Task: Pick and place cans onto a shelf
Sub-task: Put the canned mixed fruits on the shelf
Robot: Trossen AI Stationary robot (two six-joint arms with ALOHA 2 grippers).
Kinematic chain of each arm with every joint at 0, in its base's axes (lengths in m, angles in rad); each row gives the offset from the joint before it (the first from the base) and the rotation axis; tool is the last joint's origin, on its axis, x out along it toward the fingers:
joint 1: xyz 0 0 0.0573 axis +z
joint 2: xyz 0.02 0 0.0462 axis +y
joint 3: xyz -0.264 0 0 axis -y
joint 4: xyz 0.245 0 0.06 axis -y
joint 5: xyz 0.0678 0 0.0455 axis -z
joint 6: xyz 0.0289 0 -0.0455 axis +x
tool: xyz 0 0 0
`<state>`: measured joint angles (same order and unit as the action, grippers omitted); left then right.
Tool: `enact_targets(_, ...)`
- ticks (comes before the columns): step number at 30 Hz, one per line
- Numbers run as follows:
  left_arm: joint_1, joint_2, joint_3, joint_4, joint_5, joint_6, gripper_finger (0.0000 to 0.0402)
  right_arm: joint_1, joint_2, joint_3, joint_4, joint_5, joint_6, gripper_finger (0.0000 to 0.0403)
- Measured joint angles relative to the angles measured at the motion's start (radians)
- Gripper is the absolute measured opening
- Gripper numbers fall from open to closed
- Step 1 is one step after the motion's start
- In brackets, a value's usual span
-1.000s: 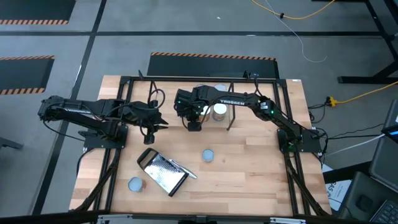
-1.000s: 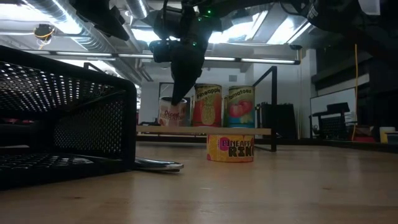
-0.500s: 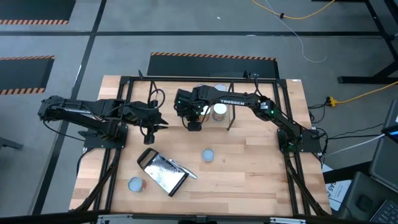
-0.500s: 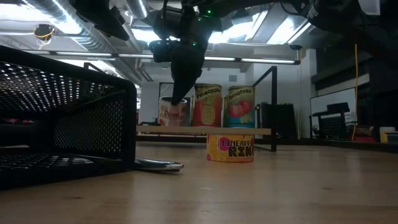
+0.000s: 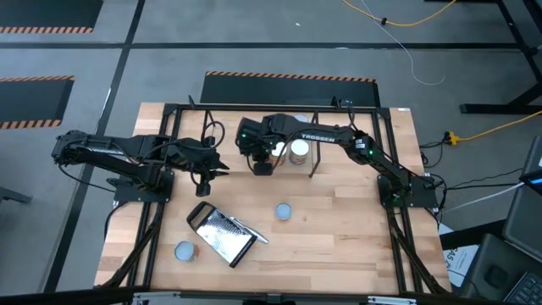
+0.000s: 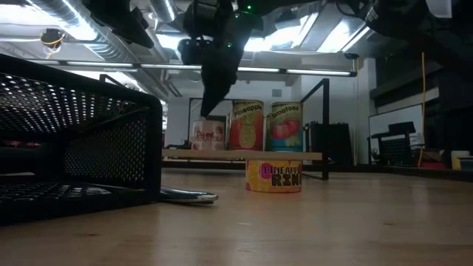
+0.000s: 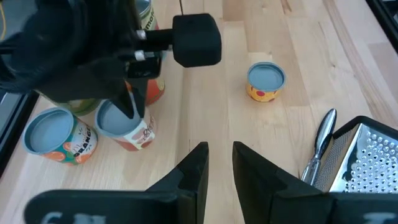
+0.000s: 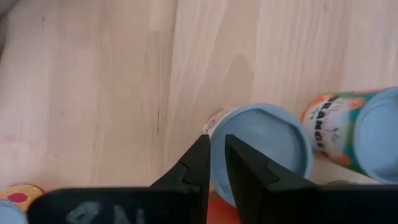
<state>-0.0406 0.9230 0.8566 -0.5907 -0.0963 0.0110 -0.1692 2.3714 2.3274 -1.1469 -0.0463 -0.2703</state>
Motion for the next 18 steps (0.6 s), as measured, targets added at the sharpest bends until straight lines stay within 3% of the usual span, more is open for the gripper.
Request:
enact_targets(11, 0.000, 0.000, 0.000, 0.000, 0.004, -0.010, 0.0066, 0.021, -0.013, 0.030, -0.042, 0.004, 0.000, 0.0055)
enact_targets(18, -0.025, 0.000, 0.000, -0.026, 0.083, -0.190, 0.0066, 0.067, -0.057, 0.030, -0.168, 0.003, 0.000, 0.0055)
